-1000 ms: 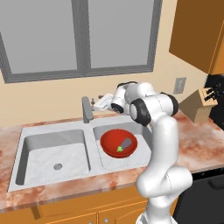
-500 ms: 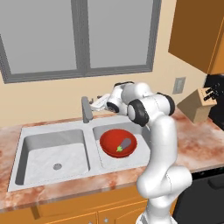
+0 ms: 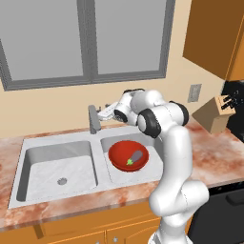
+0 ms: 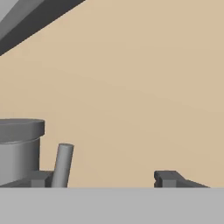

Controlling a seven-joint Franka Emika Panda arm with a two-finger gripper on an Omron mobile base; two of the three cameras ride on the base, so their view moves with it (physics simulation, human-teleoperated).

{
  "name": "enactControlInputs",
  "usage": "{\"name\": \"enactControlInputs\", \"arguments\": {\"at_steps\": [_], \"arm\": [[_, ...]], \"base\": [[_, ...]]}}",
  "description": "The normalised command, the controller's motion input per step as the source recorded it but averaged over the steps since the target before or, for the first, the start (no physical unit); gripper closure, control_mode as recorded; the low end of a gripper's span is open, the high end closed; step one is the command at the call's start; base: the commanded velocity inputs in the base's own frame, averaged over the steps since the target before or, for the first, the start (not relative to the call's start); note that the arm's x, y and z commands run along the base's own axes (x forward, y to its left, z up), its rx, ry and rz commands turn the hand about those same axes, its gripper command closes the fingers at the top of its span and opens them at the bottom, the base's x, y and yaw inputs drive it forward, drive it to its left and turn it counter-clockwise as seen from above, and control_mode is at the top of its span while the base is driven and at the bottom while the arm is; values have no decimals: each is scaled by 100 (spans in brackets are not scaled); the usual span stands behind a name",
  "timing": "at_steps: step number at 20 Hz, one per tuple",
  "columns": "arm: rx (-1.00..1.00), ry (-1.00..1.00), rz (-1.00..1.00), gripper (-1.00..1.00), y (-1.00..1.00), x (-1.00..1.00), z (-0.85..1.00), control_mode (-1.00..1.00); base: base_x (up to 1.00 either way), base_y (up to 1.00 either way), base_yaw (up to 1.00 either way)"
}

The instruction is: Pick the eggplant from the cabinet and place it in the bowl. Then pick the bowl and place it in the sink. Then turn on the sink facuet.

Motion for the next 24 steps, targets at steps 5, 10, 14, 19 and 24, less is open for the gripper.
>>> {"name": "enactControlInputs", "arguments": {"at_steps": [5, 10, 14, 19, 24], "arm": [[1, 0, -6, 100, -4, 33, -14, -100], [6, 0, -8, 100, -38, 13, -23, -100], [9, 0, -7, 100, -65, 4, -29, -100], [11, 0, -4, 100, -77, 4, -31, -100], [9, 0, -5, 100, -73, 11, -36, -100]], "base": [[0, 0, 0], [0, 0, 0], [0, 0, 0], [0, 0, 0], [0, 0, 0]]}}
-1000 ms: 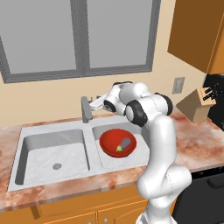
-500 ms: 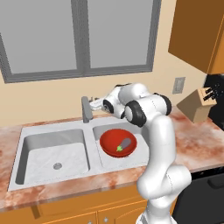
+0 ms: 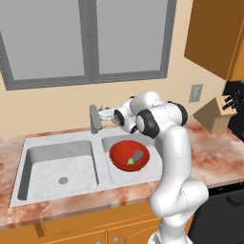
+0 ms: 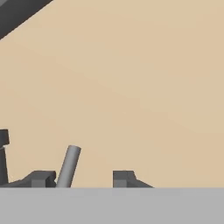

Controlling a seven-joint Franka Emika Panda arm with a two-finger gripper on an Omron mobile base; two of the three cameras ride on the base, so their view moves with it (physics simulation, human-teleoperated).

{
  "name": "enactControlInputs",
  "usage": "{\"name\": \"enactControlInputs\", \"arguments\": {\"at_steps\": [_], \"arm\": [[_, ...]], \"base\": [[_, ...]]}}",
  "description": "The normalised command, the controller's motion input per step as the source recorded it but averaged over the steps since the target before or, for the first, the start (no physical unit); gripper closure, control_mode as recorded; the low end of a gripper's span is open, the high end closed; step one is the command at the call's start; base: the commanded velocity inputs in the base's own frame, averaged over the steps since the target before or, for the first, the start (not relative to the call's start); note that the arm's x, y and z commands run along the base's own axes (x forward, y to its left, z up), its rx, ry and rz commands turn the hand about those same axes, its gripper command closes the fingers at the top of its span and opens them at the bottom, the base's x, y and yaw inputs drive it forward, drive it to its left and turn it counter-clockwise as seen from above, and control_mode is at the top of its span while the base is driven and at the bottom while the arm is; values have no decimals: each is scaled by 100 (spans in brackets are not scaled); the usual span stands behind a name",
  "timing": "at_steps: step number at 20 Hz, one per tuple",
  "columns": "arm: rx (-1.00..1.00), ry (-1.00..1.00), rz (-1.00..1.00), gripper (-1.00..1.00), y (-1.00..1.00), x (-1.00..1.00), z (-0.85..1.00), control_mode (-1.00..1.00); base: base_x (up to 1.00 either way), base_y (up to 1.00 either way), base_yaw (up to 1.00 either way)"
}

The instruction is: Pick the eggplant from the cabinet and place it in the bowl. Then pick the bowl and place it in the sink. Then turn on the sink facuet.

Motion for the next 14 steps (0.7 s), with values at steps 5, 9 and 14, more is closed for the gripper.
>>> {"name": "enactControlInputs", "arguments": {"at_steps": [5, 9, 14], "arm": [[5, 0, -7, 100, -63, 23, -34, -100], [1, 1, -9, 100, -50, 36, -38, -100], [2, 3, -9, 100, -57, 34, -43, -100]], "base": [[0, 0, 0], [0, 0, 0], [0, 0, 0]]}}
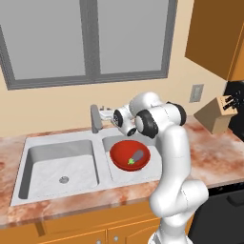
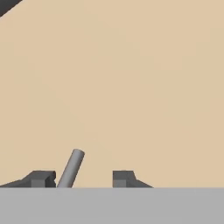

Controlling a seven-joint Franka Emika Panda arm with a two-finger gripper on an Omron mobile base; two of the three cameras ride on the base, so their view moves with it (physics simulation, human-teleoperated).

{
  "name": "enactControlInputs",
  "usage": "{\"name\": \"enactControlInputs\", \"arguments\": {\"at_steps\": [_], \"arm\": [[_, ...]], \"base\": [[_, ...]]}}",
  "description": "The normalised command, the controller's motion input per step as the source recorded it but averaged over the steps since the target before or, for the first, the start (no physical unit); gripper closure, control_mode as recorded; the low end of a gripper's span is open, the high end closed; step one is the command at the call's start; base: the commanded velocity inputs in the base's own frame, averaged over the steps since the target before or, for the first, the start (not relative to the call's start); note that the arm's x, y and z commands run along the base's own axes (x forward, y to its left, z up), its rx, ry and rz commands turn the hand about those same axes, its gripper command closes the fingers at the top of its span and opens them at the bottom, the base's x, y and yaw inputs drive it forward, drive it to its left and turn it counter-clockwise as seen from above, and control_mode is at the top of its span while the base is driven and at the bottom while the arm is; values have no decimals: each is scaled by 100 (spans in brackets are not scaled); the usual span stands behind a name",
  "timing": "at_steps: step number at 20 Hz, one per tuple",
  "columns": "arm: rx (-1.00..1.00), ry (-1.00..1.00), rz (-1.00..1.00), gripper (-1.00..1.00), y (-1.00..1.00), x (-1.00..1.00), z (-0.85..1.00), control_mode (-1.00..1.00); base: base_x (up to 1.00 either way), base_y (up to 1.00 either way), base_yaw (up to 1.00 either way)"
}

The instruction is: Pick the eggplant from the cabinet and place it in the bowl. Then pick the bowl and place it in the sink. Then turn on the sink facuet.

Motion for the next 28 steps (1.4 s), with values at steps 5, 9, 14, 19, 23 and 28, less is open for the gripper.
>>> {"name": "enactControlInputs", "arguments": {"at_steps": [5, 9, 14, 19, 23, 28], "arm": [[4, 5, -8, 100, -68, 28, -48, -100], [5, 7, -7, 100, -73, 28, -51, -100], [7, 7, -6, 100, -81, 25, -53, -100], [11, 7, -5, 100, -95, 18, -60, -100], [13, 10, -7, 100, -100, 14, -69, -100], [12, 13, -9, 100, -100, 7, -78, -100]], "base": [[0, 0, 0], [0, 0, 0], [0, 0, 0], [0, 0, 0], [0, 0, 0], [0, 0, 0]]}}
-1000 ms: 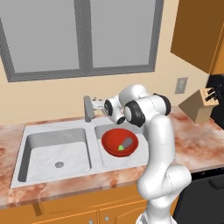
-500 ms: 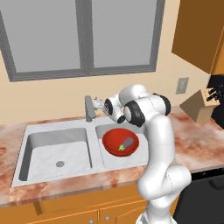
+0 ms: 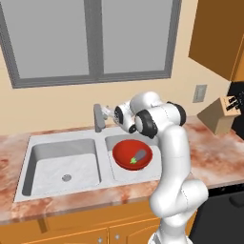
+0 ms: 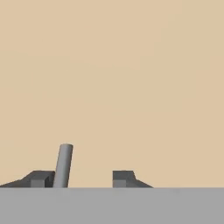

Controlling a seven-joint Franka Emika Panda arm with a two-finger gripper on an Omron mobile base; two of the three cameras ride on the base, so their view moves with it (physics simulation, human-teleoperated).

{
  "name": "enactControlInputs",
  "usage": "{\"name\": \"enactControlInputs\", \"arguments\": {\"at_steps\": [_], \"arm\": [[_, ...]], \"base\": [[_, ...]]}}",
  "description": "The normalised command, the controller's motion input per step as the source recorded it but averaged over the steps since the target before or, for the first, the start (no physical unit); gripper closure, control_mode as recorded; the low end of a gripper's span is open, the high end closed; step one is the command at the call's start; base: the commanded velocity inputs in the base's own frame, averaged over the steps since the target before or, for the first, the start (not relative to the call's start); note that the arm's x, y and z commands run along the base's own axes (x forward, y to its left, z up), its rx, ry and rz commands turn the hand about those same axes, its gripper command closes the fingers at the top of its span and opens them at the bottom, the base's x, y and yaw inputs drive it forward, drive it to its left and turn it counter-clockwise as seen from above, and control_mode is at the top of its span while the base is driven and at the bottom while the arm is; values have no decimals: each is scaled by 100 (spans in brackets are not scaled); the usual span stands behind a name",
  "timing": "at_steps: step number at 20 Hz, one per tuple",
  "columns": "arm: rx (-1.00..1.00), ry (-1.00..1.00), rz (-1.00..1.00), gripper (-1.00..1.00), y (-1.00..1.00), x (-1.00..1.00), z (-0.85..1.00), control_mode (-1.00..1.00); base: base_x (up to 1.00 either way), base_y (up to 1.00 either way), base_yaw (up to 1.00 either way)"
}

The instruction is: Pick the eggplant from the cabinet and place it in the bowl. Then pick the bowl and place it in the sink. Then turn on the sink facuet.

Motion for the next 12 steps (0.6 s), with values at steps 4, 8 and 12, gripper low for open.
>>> {"name": "enactControlInputs", "arguments": {"at_steps": [4, 8, 12], "arm": [[8, 14, -10, 100, -100, 4, -84, -100], [7, 15, -10, 100, -100, 1, -91, -100], [8, 16, -10, 100, -100, 0, -93, -100]], "base": [[0, 0, 0], [0, 0, 0], [0, 0, 0]]}}
